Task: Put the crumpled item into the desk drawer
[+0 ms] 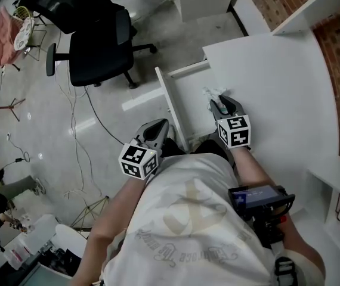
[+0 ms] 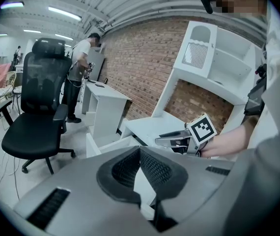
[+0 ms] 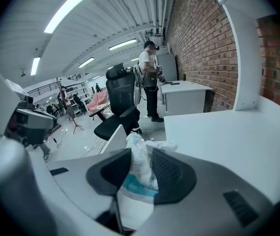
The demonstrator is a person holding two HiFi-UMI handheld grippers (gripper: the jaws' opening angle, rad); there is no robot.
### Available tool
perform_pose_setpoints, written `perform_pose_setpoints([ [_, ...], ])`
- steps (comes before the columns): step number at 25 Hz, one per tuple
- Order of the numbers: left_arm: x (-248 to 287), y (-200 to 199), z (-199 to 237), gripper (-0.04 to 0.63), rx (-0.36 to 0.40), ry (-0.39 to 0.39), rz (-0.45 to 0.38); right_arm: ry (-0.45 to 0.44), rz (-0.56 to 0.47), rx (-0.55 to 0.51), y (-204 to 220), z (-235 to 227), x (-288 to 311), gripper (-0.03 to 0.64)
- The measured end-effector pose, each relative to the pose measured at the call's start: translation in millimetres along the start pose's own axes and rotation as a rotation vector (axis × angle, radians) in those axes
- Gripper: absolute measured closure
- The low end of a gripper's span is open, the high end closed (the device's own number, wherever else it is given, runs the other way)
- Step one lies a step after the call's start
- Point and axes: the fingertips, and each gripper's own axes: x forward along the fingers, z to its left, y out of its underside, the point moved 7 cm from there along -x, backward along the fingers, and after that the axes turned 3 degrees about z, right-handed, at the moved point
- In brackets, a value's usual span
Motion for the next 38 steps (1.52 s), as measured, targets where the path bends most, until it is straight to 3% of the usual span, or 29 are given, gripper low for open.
perform_pose_setpoints([
  [8, -10, 6, 13, 0.575, -0.023, -0.016, 0.015, -0.044, 0.049, -0.025, 2, 17, 25, 0.469],
  [15, 7, 39, 43, 0.575, -0.080, -0.058, 0.036, -0.105, 0.115, -0.040, 25, 20, 88, 0.471],
  [21, -22, 34, 18, 0.575, -0.113, -0.078, 0.031, -0.140, 0.164, -0.066, 21, 37, 66, 0.471],
  [38, -19, 53, 17, 0.575, -0.195, -0.152, 0.025, -0.191, 0.287, -0.061, 53, 37, 113, 0.472],
])
